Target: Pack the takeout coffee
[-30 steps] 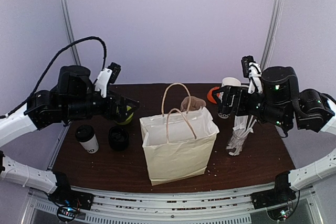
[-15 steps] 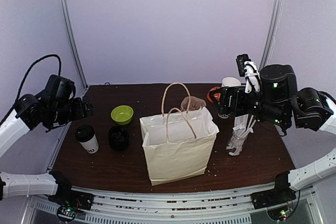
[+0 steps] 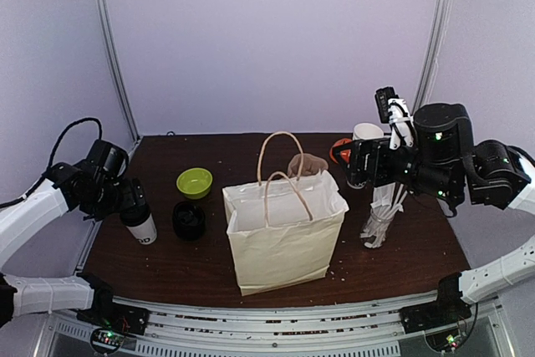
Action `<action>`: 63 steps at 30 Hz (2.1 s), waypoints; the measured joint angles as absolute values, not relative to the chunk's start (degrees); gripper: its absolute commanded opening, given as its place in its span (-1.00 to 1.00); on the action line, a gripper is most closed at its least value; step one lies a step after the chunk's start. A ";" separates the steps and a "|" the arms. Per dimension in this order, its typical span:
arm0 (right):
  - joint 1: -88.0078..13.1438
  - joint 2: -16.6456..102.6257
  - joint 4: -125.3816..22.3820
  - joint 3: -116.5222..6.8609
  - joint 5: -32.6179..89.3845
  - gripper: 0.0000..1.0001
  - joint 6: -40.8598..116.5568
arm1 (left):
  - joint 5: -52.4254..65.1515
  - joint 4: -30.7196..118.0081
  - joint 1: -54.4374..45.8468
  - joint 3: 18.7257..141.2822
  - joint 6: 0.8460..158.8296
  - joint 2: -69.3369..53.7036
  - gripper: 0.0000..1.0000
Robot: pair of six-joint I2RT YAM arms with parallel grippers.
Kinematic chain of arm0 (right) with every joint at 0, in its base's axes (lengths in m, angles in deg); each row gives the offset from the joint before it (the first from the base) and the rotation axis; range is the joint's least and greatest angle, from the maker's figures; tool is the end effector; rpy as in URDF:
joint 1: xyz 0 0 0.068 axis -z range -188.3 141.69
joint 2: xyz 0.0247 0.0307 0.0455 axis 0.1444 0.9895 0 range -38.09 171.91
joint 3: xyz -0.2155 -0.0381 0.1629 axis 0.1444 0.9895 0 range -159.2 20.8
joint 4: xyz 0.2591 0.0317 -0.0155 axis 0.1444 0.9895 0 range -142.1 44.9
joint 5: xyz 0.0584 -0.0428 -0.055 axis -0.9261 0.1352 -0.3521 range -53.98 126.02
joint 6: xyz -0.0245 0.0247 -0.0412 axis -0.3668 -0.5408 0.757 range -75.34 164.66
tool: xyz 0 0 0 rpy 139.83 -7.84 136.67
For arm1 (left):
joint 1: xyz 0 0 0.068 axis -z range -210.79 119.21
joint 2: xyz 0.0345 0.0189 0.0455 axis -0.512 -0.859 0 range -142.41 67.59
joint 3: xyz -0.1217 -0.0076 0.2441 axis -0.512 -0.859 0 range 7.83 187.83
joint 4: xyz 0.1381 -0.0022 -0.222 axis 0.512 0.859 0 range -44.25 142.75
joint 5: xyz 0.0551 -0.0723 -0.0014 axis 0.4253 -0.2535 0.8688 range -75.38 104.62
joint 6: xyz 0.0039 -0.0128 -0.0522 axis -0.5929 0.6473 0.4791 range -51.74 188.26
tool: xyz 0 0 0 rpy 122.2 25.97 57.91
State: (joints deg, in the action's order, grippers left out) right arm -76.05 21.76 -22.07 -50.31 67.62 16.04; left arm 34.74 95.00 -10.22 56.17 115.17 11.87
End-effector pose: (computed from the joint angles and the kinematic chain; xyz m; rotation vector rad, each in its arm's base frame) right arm 0.0986 0.1917 0.4150 -0.2675 1.8793 0.6424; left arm 0.1738 -0.0522 0.2701 -0.6903 2.3746 -0.0468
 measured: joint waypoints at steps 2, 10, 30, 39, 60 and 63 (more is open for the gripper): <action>-76.05 21.72 -22.12 -50.02 67.60 1.00 16.04 | 34.24 94.39 -10.74 55.08 115.04 11.32 0.97; -76.03 21.74 -22.10 -49.78 67.47 1.00 16.04 | 31.44 90.57 -12.38 52.00 113.99 10.51 0.97; -76.03 23.29 -22.05 -49.87 67.16 1.00 16.00 | 29.34 85.25 -12.42 50.10 112.27 7.67 0.97; -76.03 23.36 -21.97 -49.94 66.98 1.00 15.93 | 29.34 84.29 -12.42 50.05 111.79 7.14 0.97; -76.03 23.34 -21.86 -49.94 66.83 1.00 15.89 | 26.72 89.58 -12.42 52.98 110.30 9.33 0.97; -76.03 23.34 -21.86 -49.94 66.81 1.00 15.89 | 26.59 90.92 -12.42 55.25 110.32 11.08 0.97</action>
State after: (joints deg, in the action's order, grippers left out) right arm -76.03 23.34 -21.86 -49.94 66.81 15.89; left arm 26.59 90.92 -12.42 55.25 110.32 11.08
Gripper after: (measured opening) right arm 0.999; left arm 0.984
